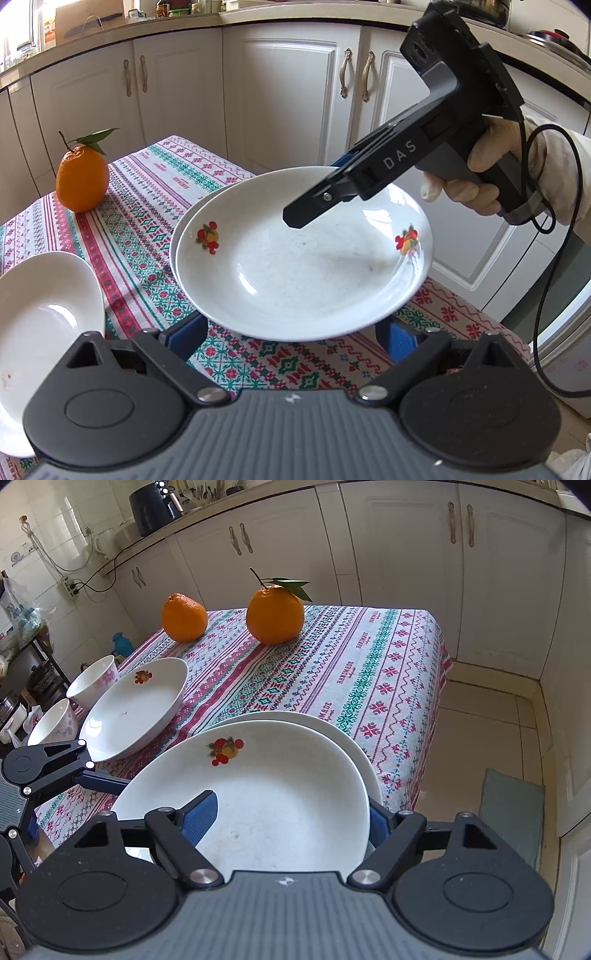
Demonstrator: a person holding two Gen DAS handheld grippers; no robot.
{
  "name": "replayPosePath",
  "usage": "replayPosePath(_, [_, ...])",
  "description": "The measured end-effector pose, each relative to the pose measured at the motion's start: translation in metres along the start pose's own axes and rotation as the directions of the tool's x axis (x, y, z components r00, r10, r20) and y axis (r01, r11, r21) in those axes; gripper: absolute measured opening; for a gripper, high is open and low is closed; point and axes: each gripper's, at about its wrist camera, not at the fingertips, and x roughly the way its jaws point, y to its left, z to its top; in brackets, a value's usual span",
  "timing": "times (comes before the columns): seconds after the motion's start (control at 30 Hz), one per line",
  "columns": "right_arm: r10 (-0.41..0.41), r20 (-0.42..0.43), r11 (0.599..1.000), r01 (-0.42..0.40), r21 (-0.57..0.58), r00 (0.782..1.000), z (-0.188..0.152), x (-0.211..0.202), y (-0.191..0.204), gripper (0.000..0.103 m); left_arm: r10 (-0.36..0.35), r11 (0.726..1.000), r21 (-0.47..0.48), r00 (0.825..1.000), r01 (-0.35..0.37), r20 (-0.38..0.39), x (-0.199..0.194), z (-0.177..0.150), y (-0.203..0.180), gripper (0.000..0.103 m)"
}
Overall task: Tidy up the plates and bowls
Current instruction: 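Lower the held plate onto the stained plate and open the right gripper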
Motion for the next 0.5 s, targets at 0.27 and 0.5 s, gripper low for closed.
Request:
replayPosePath(0.27, [-0.02, 0.005, 1.0, 0.02, -0.002, 1.0, -0.004, -0.01, 0.003, 0.087, 0.005, 1.0, -0.002, 1.0, -0.005, 0.011, 0.001, -0.002, 0.001, 0.097])
replayPosePath(0.5, [-0.044, -0.002, 0.999, 0.044, -0.007, 0.999, -0.007, -0.014, 0.009, 0.091, -0.001, 1.0, -0.015, 1.0, 0.001, 0.014, 0.003, -0.004, 0.002, 0.097])
